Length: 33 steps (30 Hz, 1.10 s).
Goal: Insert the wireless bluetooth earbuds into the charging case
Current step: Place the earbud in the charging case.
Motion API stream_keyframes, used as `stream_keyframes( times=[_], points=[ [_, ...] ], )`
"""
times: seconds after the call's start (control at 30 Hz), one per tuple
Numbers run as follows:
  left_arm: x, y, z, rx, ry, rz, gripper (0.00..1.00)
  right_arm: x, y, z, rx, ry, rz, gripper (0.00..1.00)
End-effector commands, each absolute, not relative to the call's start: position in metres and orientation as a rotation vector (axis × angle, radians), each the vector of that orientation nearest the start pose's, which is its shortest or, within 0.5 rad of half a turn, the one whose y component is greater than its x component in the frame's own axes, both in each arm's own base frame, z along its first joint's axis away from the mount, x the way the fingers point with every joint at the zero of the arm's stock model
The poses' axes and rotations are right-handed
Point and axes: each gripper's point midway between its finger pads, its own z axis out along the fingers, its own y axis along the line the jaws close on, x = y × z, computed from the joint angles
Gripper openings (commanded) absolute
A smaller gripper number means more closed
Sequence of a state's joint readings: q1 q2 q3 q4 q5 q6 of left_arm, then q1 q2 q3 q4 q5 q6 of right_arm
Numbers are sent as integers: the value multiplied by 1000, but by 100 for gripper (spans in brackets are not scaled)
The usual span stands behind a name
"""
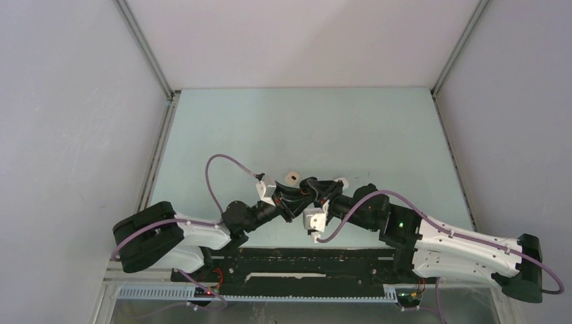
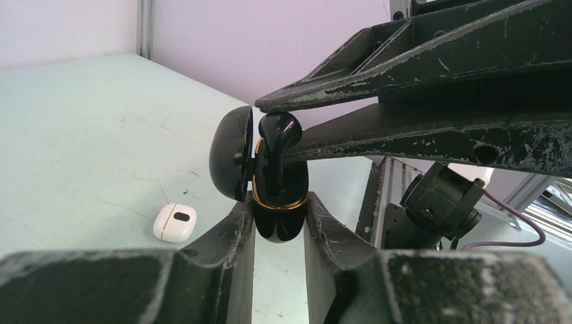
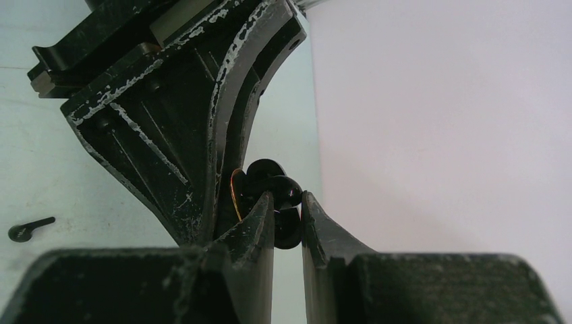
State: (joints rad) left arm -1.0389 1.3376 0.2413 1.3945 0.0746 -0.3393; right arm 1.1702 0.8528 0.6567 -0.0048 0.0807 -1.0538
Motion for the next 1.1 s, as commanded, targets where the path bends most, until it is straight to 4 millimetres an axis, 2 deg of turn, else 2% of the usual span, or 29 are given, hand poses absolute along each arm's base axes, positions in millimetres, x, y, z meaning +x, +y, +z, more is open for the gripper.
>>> stream_keyframes(
  times=[0.0,0.17,0.43,0.5,0.6,0.83,1.07],
  points=[
    [167,-332,248,500,1127,-1223,0,176,293,250,-1534,885,59,0],
    [162,-330,254,498,1086,-1248,0,177,296,251,-1523,887,62,0],
    [167,-320,252,463,1092,-1201,0,172,290,233,-1631,869,30,0],
    [169,-319,250,459,1098,-1188,0,171,287,231,-1652,864,19,4],
    [168,-320,251,464,1094,-1189,0,168,285,226,-1686,851,18,19],
    [167,-323,247,484,1101,-1191,0,151,286,216,-1797,837,99,32],
    [166,-325,246,504,1096,-1193,0,146,284,212,-1847,854,128,36]
  ],
)
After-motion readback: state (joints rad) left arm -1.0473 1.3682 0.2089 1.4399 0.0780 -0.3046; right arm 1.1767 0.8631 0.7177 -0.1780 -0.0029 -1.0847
